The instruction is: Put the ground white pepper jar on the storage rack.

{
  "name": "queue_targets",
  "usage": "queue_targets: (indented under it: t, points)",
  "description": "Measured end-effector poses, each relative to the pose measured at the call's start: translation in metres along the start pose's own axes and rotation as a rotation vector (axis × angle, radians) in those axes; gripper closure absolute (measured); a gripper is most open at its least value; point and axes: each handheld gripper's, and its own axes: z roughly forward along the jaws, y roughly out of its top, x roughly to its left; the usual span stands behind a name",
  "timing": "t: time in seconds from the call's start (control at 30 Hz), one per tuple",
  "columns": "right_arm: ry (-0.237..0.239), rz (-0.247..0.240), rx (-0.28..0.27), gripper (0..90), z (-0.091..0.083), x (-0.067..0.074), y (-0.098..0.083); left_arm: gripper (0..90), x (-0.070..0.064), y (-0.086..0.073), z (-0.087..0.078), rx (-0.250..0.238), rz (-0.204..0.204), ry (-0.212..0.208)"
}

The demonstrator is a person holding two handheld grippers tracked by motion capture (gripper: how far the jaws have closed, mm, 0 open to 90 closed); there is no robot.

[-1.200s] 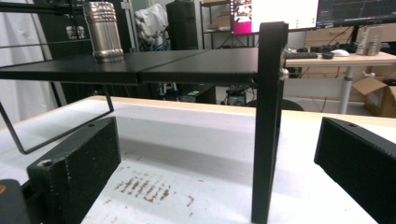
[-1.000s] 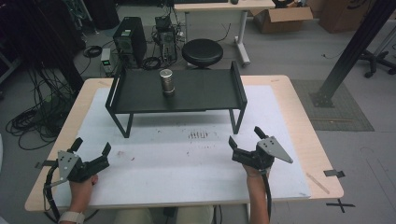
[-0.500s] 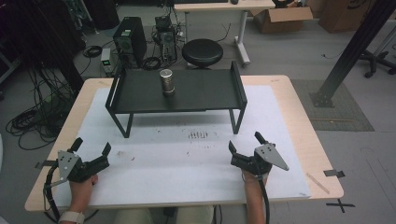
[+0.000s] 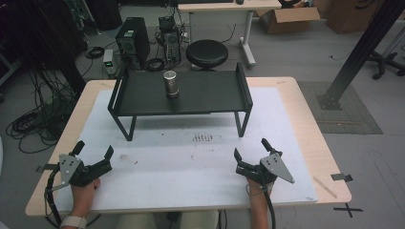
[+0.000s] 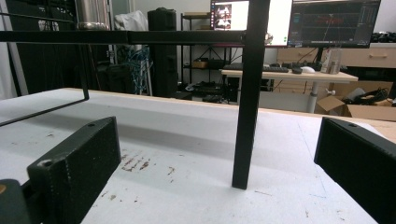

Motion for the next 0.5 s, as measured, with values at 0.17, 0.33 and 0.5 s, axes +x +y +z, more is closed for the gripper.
queue_targets:
  t: [0.17, 0.33, 0.5]
  points:
    - [-0.003, -0.006, 0.001, 0.0, 0.0, 0.0006, -0.0001, 0.2, 0.0, -0.0001, -0.0002, -0.002, 0.0, 0.001]
    - [-0.002, -0.006, 0.0, 0.0, -0.0002, 0.0006, -0.0002, 0.2, 0.0, -0.0001, -0.0002, -0.003, -0.001, 0.001]
    - [0.0, -0.004, -0.003, 0.0, -0.0005, 0.0003, -0.0003, 0.2, 0.0001, -0.0001, -0.0004, -0.004, -0.002, 0.002]
